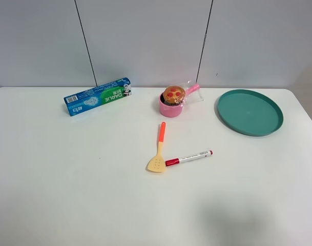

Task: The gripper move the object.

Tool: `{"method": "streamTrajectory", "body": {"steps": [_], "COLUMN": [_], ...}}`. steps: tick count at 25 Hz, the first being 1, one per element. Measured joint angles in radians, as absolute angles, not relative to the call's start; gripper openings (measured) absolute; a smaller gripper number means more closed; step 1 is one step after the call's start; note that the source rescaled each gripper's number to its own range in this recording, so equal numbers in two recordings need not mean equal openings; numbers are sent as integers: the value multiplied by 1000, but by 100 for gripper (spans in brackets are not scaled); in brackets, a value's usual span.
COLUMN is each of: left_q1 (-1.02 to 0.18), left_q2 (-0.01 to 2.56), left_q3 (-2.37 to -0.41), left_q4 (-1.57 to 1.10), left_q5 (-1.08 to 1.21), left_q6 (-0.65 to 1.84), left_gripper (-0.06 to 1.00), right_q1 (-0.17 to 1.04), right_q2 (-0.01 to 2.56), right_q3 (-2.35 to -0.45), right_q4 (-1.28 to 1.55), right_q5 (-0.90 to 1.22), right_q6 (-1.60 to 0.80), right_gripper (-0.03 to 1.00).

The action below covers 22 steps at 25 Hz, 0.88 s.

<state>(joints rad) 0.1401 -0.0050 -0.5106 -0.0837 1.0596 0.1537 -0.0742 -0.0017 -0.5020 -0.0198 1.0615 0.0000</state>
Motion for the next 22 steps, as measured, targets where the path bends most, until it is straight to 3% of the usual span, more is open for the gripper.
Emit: {"method": "streamTrajectory", "body": {"steps": [22], "left_q1": [140], "left_q2": [-5], "left_q3": [-511], "left_q4": [-82], "left_q5": [1060], "left_q6": [154], "left_gripper": [95], "right_q1": [-74], "right_q2": [-2], "right_q3": [-502], "right_q4": [-20], "right_q5": [1062], "right_q6": [0], "right_gripper": [100]}}
